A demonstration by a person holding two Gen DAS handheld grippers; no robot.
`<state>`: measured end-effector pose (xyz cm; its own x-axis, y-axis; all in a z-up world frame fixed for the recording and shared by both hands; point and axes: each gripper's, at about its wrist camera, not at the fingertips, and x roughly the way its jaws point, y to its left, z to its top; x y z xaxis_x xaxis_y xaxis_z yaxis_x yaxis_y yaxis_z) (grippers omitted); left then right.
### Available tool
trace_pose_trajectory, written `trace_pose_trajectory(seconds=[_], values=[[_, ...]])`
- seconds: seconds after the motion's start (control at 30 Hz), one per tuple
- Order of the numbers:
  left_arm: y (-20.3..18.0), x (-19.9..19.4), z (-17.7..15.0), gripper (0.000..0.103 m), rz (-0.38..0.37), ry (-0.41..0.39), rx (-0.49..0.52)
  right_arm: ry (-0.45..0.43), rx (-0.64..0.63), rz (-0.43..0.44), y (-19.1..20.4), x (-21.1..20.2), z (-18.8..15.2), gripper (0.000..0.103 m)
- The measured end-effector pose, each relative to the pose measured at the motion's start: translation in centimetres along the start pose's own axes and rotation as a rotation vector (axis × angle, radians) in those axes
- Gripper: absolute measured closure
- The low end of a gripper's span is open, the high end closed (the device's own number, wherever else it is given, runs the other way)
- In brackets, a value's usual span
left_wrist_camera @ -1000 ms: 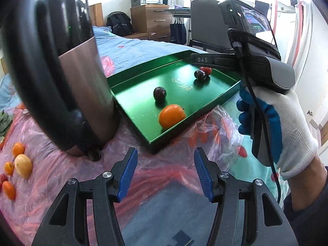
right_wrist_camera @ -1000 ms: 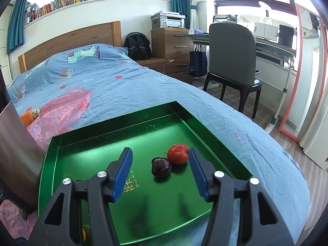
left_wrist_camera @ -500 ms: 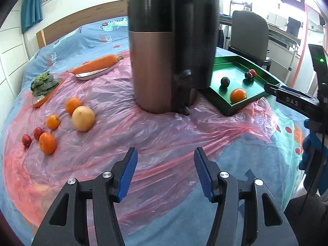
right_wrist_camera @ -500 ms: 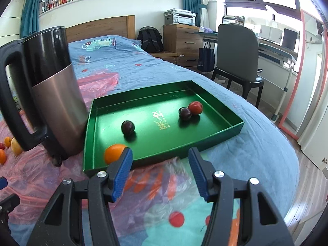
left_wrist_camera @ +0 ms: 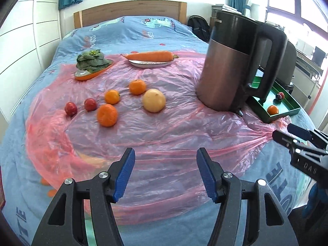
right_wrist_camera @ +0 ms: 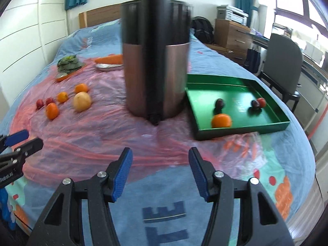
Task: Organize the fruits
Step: 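Withdraw both open tools from the green tray toward the remaining fruits, then grasp a tangerine with the left tool while the right tool grasps the grapefruit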
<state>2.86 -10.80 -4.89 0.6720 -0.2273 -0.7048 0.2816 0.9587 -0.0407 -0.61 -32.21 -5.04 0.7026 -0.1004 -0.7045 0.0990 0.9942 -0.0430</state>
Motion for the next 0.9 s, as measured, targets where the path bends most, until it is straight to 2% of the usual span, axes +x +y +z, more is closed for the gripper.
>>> trace_pose_trajectory(seconds=[0.2,0.37,0.57,0.73,0.9], values=[[4.8,0.1,0.0,0.046,0.078,0.003,-0.071,0.002,-0.12,0.13,6.9,1.1,1.0,0.035],[8.3,1.4,0.9,0.046,0.136,0.0,-0.126,0.003,-0.196,0.196,10.3,3.3,2.6,0.035],[10.7,5.2,2.9,0.046,0.123,0.027,-0.153,0.012,-0.242,0.233,12.7,6.6,4.8,0.035],[11.2,8.2,4.5,0.046,0.096,0.058,-0.153,0.016,-0.276,0.266,14.1,9.4,6.8,0.035],[11.3,10.3,5.3,0.046,0.107,0.079,-0.136,0.041,-0.307,0.287,15.3,12.5,8.7,0.035]])
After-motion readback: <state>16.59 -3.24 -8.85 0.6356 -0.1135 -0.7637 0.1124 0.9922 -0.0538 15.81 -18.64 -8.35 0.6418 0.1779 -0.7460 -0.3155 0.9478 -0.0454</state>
